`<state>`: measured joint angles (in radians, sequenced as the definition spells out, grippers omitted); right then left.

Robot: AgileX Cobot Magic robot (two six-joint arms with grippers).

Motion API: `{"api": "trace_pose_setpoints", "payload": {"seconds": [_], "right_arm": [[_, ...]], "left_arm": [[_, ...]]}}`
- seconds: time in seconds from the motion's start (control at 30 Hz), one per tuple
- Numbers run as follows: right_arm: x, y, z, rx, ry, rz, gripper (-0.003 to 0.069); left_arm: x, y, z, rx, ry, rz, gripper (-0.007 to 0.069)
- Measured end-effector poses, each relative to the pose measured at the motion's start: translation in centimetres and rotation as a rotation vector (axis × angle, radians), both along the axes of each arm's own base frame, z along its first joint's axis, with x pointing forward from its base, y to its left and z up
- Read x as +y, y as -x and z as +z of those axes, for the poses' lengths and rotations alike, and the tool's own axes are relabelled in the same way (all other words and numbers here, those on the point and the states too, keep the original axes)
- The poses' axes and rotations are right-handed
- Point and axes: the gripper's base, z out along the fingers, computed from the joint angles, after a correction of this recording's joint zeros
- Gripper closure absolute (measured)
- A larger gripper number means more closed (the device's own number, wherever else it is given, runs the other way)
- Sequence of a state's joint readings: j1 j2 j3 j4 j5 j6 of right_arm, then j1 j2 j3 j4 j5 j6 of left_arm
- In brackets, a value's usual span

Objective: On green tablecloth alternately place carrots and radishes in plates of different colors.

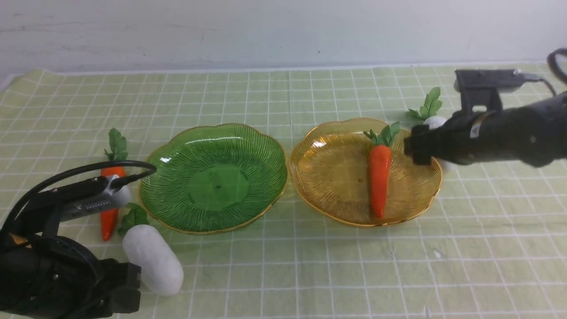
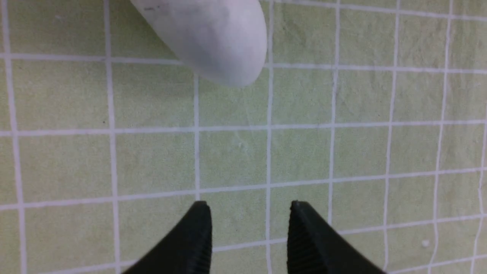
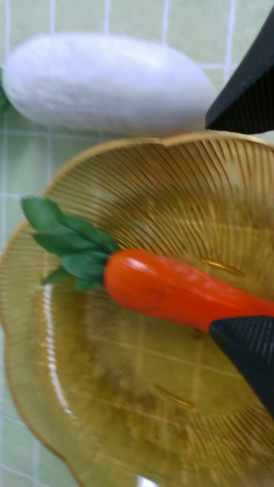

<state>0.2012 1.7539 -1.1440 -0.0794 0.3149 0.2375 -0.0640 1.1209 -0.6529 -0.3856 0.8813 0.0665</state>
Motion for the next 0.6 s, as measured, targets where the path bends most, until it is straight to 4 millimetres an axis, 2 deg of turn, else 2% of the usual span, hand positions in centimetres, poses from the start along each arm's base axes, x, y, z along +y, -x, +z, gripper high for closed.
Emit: {"api": "trace_pose_setpoints", "payload": {"seconds": [0.1, 0.13, 0.2, 0.27, 0.4, 0.6], "right_arm": [[-1.4, -1.7, 1.3, -0.035, -0.016, -0.053, 0.0073], [-2.0, -2.9, 1.6, -0.054, -0.021, -0.075, 0.0076], [-2.6, -4.0, 1.4, -0.062, -0.026, -0.094, 0.0080], [-3.0, -5.6, 0.5, -0.057, -0.033, -0.115, 0.0084], [-3.0, -8.8, -3.2, -0.009, -0.032, -0.130, 0.0087], [-3.0, -10.4, -6.7, 0.070, -0.010, -0.133, 0.0090]], "left_arm": [[0.0, 0.0, 0.0, 0.000, 0.000, 0.000, 0.0366], [0.0, 0.0, 0.0, 0.000, 0.000, 0.000, 0.0366], [0.0, 0.0, 0.0, 0.000, 0.000, 0.000, 0.0366], [0.0, 0.0, 0.0, 0.000, 0.000, 0.000, 0.0366], [0.0, 0.0, 0.0, 0.001, 0.001, 0.000, 0.0366], [-0.2, 0.0, 0.1, 0.003, 0.026, 0.010, 0.0366]]}}
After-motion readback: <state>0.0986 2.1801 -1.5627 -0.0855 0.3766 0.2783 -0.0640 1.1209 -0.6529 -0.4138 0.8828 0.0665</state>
